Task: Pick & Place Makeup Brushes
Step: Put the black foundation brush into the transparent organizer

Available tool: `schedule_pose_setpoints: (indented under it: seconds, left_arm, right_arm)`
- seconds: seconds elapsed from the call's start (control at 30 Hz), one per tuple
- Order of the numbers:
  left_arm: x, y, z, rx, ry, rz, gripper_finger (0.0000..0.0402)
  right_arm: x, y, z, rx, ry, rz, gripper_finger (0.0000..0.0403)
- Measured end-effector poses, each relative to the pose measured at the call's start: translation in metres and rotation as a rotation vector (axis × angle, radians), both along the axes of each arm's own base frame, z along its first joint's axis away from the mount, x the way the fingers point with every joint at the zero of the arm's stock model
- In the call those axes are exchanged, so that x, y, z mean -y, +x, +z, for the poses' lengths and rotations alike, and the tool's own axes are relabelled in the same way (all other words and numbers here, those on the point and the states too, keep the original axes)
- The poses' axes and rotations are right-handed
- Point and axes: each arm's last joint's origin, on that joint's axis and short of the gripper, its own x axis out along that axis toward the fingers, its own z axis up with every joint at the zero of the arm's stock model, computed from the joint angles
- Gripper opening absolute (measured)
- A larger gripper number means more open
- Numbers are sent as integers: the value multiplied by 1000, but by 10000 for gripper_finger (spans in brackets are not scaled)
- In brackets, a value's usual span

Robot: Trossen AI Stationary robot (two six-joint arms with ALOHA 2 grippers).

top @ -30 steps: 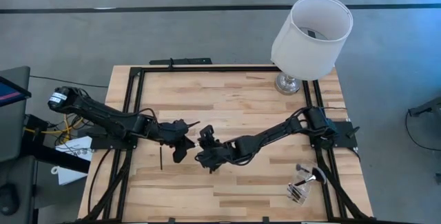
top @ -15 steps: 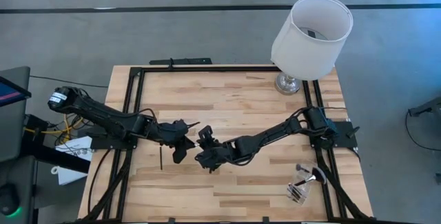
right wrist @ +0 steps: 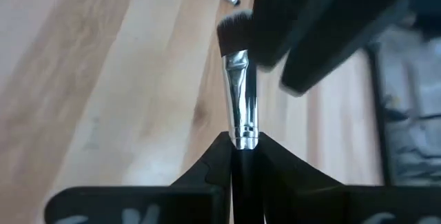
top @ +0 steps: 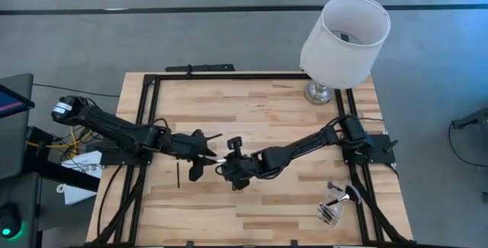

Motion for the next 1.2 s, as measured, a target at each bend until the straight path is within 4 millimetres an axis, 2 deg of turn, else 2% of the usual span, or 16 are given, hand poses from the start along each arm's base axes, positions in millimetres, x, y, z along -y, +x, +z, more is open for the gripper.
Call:
schedule_pose_setpoints:
  seconds: [0.1,0.27,0.43,0.57,0.73,0.93,1.07,1.2]
  left_arm:
    - [-1,-4,7,35,-12,3,135]
    - [1,-16,26,122,-44,-14,135]
    - [8,-32,42,215,-53,-24,120]
    - [15,-41,49,258,-42,-24,107]
    - [24,-44,48,259,-23,-31,100]
    - [34,-42,40,224,-1,-56,99]
    - [37,-38,34,203,-1,-41,99]
    - [39,-35,30,184,6,-40,99]
  right_arm:
    - [2,-9,7,-29,82,-50,34]
    - [2,-40,10,-7,143,-88,34]
    - [6,-90,17,125,241,-137,35]
    - [7,-138,27,266,322,-155,41]
    - [5,-199,38,433,429,-187,34]
    - [-3,-269,33,610,521,-257,44]
    - [-11,-304,19,694,591,-278,41]
    - [-20,-325,8,718,639,-247,35]
